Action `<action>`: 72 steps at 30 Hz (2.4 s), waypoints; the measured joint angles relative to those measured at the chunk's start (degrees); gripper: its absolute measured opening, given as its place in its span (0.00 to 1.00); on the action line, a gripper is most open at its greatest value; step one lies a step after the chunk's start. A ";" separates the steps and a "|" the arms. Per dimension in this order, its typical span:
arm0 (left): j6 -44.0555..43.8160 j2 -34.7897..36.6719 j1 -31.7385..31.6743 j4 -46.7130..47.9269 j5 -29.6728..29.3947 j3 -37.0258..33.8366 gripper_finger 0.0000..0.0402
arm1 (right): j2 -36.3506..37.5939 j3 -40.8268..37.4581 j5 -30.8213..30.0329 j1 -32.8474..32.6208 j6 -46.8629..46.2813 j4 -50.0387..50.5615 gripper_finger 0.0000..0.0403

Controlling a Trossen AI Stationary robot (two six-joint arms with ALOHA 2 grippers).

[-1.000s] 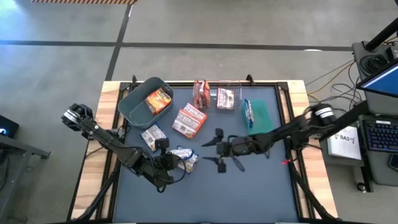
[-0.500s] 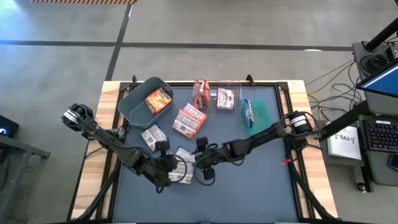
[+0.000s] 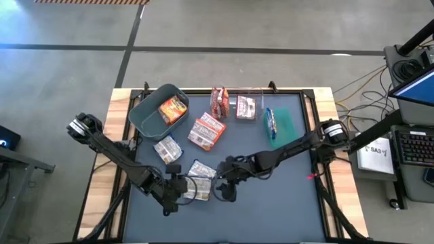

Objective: Sort Maruchan noodles
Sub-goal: Put the blue noodle pack into the green bin

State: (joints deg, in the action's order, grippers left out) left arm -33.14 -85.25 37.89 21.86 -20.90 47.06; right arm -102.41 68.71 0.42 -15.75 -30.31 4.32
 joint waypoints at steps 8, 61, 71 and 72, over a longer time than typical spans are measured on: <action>-2.56 0.06 0.07 -1.30 -0.62 -5.98 0.00 | -0.90 -4.34 0.42 -0.64 -21.51 -8.64 0.57; 14.43 4.52 5.72 -7.11 -15.26 0.20 0.00 | -3.18 9.73 -6.28 0.97 -12.54 4.47 0.25; 23.67 13.29 6.05 -5.95 -23.02 1.65 0.00 | 11.43 9.73 -20.08 3.65 -9.88 30.21 0.25; 23.93 13.75 6.05 -5.80 -23.82 1.65 0.00 | 13.17 9.72 -22.19 3.97 -9.91 33.04 0.25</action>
State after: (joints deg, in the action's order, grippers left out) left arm -9.21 -71.51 43.94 16.06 -44.71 48.71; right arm -89.24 78.43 -21.76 -11.77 -40.22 37.36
